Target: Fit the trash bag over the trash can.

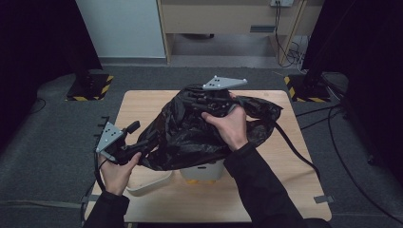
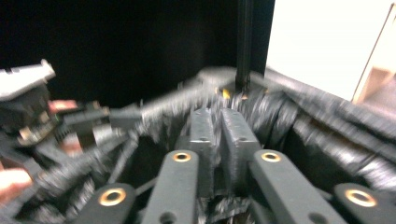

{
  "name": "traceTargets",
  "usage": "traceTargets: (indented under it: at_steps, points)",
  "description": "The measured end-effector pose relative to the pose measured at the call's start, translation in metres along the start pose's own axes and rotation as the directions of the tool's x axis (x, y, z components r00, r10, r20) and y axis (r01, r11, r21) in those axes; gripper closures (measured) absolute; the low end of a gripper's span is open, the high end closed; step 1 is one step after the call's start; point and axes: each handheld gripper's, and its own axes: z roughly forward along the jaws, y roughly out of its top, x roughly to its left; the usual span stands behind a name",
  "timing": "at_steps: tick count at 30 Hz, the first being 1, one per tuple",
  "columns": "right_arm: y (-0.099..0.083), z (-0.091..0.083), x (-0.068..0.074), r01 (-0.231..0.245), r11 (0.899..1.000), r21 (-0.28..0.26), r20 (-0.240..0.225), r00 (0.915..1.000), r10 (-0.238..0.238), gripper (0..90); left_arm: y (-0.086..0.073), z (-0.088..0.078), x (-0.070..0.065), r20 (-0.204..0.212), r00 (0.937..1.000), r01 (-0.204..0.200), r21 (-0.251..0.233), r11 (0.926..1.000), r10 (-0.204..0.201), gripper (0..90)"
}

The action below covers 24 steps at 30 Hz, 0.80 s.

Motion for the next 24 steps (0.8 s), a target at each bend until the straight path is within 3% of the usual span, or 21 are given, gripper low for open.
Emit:
traceTargets:
  at_steps: [2,4,7,9,13,14,15,18,19,20,21,24]
  points:
    - [-0.006,0.010,0.000,-0.014,0.995,0.096,-0.029,0.9994,0.017,69.9,0.000,0.000,0.000,0.001,1.0000,-0.001,-0.002,1.0000,0.001,25.1]
    - [-0.011,0.018,-0.001,-0.018,0.988,0.156,-0.015,0.9997,0.020,61.9,0.000,0.000,0.000,0.003,1.0000,0.000,-0.003,1.0000,0.000,25.1]
    - [-0.016,0.027,-0.003,-0.027,0.969,0.247,0.024,0.9995,0.022,44.5,0.000,-0.001,0.000,0.006,1.0000,0.003,-0.008,1.0000,-0.003,25.1]
    - [-0.020,0.032,-0.005,-0.033,0.950,0.310,0.032,0.9992,0.024,37.0,0.001,-0.001,0.000,0.006,1.0000,0.003,-0.010,0.9999,-0.003,25.1]
    - [-0.022,0.036,-0.005,-0.040,0.941,0.337,0.034,0.9990,0.031,30.4,0.003,-0.003,0.002,0.012,0.9999,0.011,-0.028,0.9996,-0.010,25.5]
    - [-0.023,0.038,-0.006,-0.040,0.933,0.356,0.026,0.9991,0.033,27.6,0.004,-0.005,0.002,0.007,1.0000,0.007,-0.039,0.9992,-0.007,25.5]
    - [-0.025,0.041,-0.005,-0.043,0.918,0.394,0.018,0.9991,0.039,25.3,0.006,-0.008,0.003,0.017,0.9997,0.017,-0.060,0.9981,-0.016,25.8]
    - [-0.025,0.041,-0.006,-0.042,0.920,0.389,0.018,0.9991,0.038,25.1,0.010,-0.011,0.004,0.018,0.9997,0.020,-0.084,0.9963,-0.018,26.0]
    - [-0.024,0.039,-0.006,-0.034,0.930,0.366,0.019,0.9994,0.029,25.1,0.013,-0.015,0.004,0.021,0.9996,0.023,-0.109,0.9938,-0.021,26.1]
    - [-0.024,0.039,-0.006,-0.034,0.930,0.366,0.019,0.9994,0.029,25.1,0.013,-0.015,0.004,0.021,0.9996,0.023,-0.109,0.9938,-0.021,26.2]
    - [-0.021,0.035,-0.005,-0.025,0.947,0.321,0.016,0.9997,0.020,25.1,0.016,-0.018,0.004,0.026,0.9991,0.036,-0.131,0.9907,-0.033,26.2]
    - [-0.016,0.027,-0.004,-0.019,0.969,0.245,0.010,0.9998,0.018,24.5,0.020,-0.022,0.004,0.028,0.9990,0.038,-0.154,0.9873,-0.034,26.4]
